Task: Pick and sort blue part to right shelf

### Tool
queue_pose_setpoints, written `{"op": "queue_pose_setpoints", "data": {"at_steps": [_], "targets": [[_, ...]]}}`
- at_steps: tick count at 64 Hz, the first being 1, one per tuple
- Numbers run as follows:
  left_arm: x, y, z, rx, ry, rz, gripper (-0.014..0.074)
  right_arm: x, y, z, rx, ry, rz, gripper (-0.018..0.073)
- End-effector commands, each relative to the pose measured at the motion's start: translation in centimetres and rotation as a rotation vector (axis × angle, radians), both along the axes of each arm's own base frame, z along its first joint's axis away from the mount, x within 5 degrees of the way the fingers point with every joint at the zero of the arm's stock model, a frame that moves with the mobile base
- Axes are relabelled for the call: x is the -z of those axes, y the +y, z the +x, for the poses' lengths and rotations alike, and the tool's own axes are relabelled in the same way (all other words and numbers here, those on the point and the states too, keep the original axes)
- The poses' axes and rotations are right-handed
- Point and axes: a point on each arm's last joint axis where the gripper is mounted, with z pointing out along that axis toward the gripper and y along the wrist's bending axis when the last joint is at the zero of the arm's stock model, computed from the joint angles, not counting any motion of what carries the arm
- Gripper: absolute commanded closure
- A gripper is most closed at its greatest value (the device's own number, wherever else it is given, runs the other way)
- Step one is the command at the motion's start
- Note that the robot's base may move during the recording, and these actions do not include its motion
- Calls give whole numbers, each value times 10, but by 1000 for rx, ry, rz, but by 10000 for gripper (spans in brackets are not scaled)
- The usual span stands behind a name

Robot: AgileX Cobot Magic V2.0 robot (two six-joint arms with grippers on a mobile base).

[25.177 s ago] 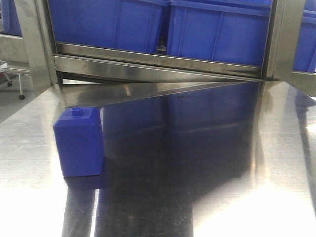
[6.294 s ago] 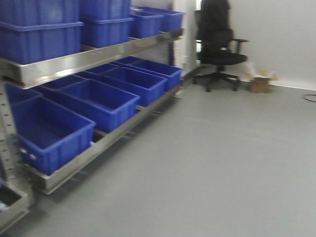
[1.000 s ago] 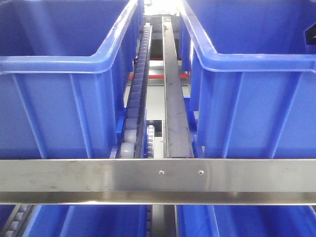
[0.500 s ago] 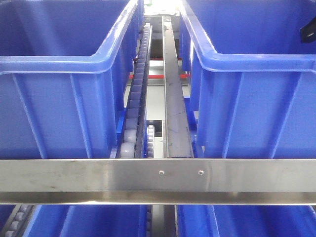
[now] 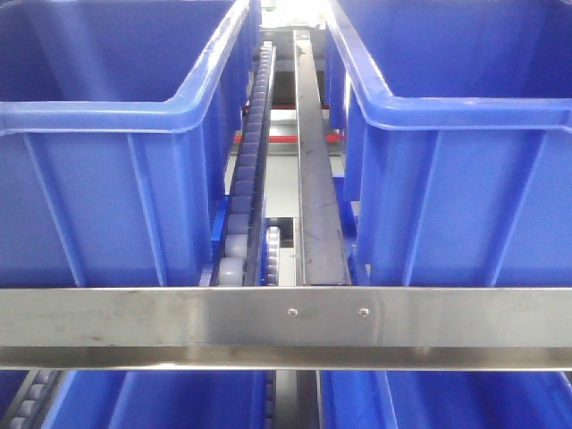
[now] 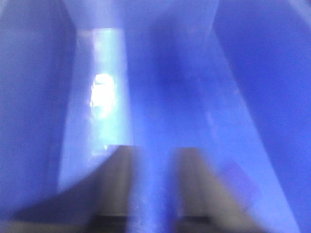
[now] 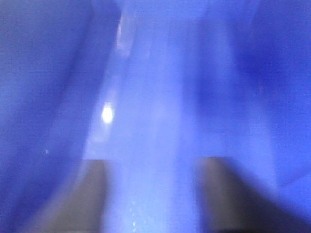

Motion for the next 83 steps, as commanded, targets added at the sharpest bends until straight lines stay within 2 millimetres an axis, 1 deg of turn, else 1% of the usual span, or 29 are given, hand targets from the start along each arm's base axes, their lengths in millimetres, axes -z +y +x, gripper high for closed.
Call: {"op": "queue_pose_setpoints", "data": {"at_steps": [1,2,3,13,17,22,28,31,35,40,46,54,64,70,75,83], "targets": [[-24,1,2,-31,-144,-25,456,-27,-1,0,5,-156,-3,482],[-25,2,2,-33,-148,-25,458,-27,-1,0,6,-158,-2,510],[-25,2,2,-35,-153,-25,461,-27,-1,0,7,-161,2,511],[-28,2,1,-41,-173,-28,473,-27,-2,0,15,-156,20,503],[-30,3,-1,-44,-185,-32,473,-30,-3,-3,19,-169,21,503],[-35,4,-7,-44,-208,-38,472,-37,-5,-10,25,-202,23,503],[-44,6,-19,-46,-258,-46,472,-46,-6,-23,24,-246,27,503],[-45,7,-25,-47,-270,-48,472,-48,-6,-31,24,-266,29,503],[-46,9,-36,-48,-295,-52,472,-45,-7,-41,24,-280,30,503],[-41,11,-49,-51,-311,-56,472,-41,-8,-57,25,-305,32,503],[-33,15,-71,-62,-360,-61,472,-31,-10,-79,26,-341,34,503],[-13,22,-99,-86,-431,-70,473,-18,-13,-112,27,-422,41,503],[14,26,-129,-89,-479,-78,473,-3,-15,-142,26,-507,49,503],[22,28,-143,-89,-528,-88,473,0,-16,-157,26,-569,54,503],[27,29,-150,-89,-553,-93,473,1,-17,-165,24,-599,57,503],[28,30,-154,-88,-573,-97,473,0,-17,-169,23,-613,59,503]]}}
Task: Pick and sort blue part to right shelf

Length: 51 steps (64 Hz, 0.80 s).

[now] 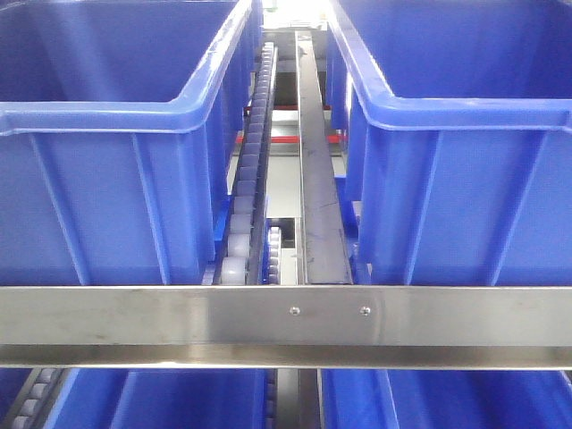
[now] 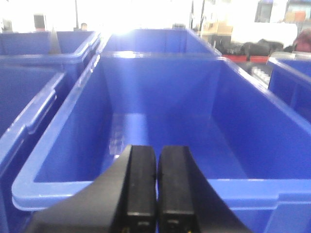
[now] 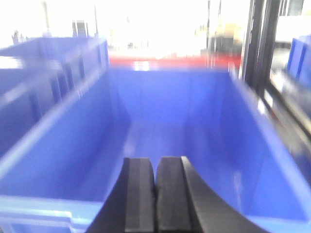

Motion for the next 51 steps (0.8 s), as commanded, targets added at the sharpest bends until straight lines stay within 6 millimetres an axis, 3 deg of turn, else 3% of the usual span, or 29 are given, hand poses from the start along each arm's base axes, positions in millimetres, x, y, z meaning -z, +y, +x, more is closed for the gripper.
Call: {"op": "queue_pose_setpoints", "data": {"at_steps": [1,36,45,51], "targets": [[-15,3,-3,-26,-103,-28,473,-16,-1,-3,12,-103,12,503],[-15,3,-3,-26,-103,-28,473,-13,-1,-2,12,-95,11,503],[-15,3,-3,-26,-103,-28,473,8,-1,-2,14,-74,9,503],[-15,3,-3,-26,-103,-28,473,34,-1,-3,14,-43,6,503]]}}
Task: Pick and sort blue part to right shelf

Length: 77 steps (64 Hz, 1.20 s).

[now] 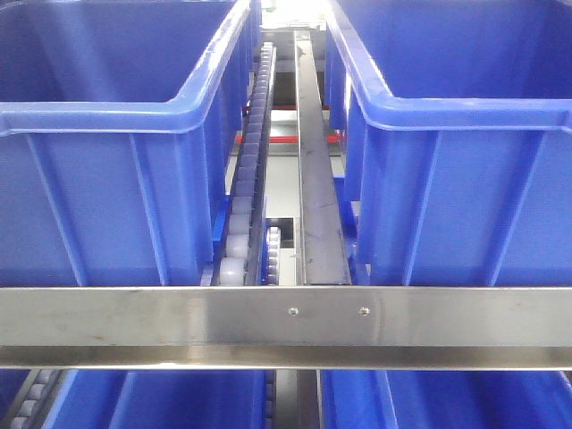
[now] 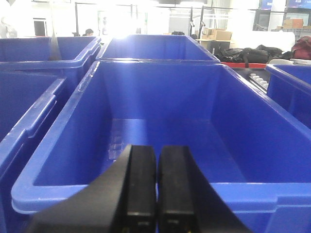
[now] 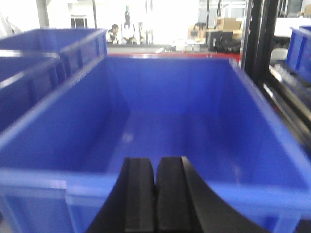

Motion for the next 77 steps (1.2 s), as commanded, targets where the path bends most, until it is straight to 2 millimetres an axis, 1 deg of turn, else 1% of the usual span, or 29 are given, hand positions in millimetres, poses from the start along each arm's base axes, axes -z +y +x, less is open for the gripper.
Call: {"op": "queue_pose_setpoints", "data": {"at_steps": [1,8,11,33,37,46,77], "targets": [[-16,3,-1,-24,-95,-27,473,3,-1,-4,13,-89,7,503],[-16,3,-1,-24,-95,-27,473,21,-1,-7,11,-79,6,503],[-16,3,-1,-24,-95,-27,473,23,-1,-8,11,-69,6,503],[-15,3,-1,-24,-94,-27,473,20,-4,-8,70,-98,-11,503],[-15,3,-1,-24,-94,-27,473,20,-4,-8,67,-97,6,503],[-15,3,-1,-24,-94,-27,473,20,-4,-8,50,-92,121,503],[-15,3,-1,-24,-94,-27,473,22,-4,-8,50,-77,122,503]]}}
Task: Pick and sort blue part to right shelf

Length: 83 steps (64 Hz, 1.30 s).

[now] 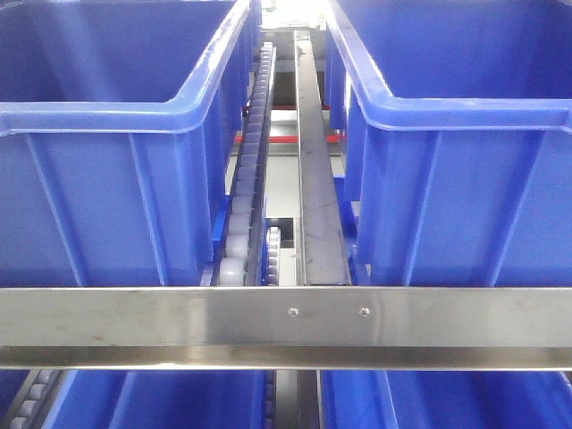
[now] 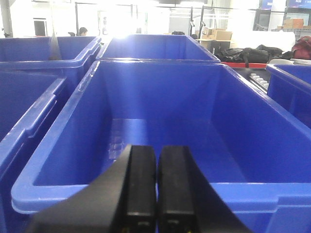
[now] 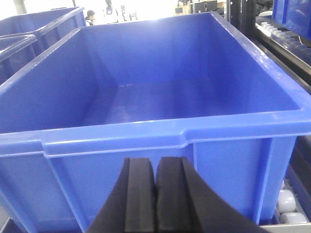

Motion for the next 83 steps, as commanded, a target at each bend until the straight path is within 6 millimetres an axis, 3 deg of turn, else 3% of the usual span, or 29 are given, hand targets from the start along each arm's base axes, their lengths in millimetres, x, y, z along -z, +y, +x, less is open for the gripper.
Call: {"op": "queue_pose_setpoints", "data": {"at_steps": [1,13,47,52,83], "targets": [[-16,3,-1,-24,-94,-27,473,-16,-1,-4,12,-133,-3,503],[-12,3,-1,-24,-83,-25,473,-16,-1,-4,12,-133,-3,503],[37,8,-19,-128,-133,10,472,-16,-1,-4,12,-133,-3,503],[46,8,-17,-117,-60,7,473,-16,-1,-4,12,-133,-3,503],[48,5,-16,-71,-44,7,473,-16,-1,-4,12,-132,-3,503]]}}
